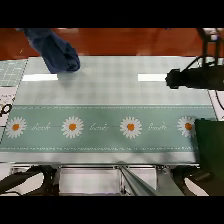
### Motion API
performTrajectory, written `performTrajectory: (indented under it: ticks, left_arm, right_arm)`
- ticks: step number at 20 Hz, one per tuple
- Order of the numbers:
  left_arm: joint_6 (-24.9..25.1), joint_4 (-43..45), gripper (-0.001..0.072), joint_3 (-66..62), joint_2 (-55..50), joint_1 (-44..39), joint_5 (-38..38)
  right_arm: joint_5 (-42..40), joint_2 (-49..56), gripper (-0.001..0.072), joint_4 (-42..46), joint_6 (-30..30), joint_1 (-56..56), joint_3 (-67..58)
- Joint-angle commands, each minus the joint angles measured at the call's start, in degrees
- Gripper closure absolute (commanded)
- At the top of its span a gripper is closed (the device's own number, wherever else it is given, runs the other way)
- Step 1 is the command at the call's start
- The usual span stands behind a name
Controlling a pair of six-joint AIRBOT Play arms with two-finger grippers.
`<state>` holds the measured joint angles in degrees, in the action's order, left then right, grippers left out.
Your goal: Fold the shirts.
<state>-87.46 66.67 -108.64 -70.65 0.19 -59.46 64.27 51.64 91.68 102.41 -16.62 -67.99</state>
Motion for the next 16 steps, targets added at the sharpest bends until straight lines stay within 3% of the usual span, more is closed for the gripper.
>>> performTrajectory:
  ticks: [1, 11, 16]
  left_arm:
    - [-0.1, -0.7, 0.0681, -2.3, 5.5, -6.4, 0.0]
    - [-0.3, -0.7, 0.0681, 2.6, 8.9, -34.8, 7.2]
    - [-2.6, -2.0, 0.0681, 21.1, 10.2, -38.1, 8.4]
  right_arm:
    - [3.2, -7.9, 0.0302, 0.4, 0.0, 0.0, 0.0]
    - [9.9, -16.5, 0.0302, 2.3, 0.1, 0.0, 0.0]
    - [10.1, -16.5, 0.0302, 2.3, 1.9, 0.0, 0.0]
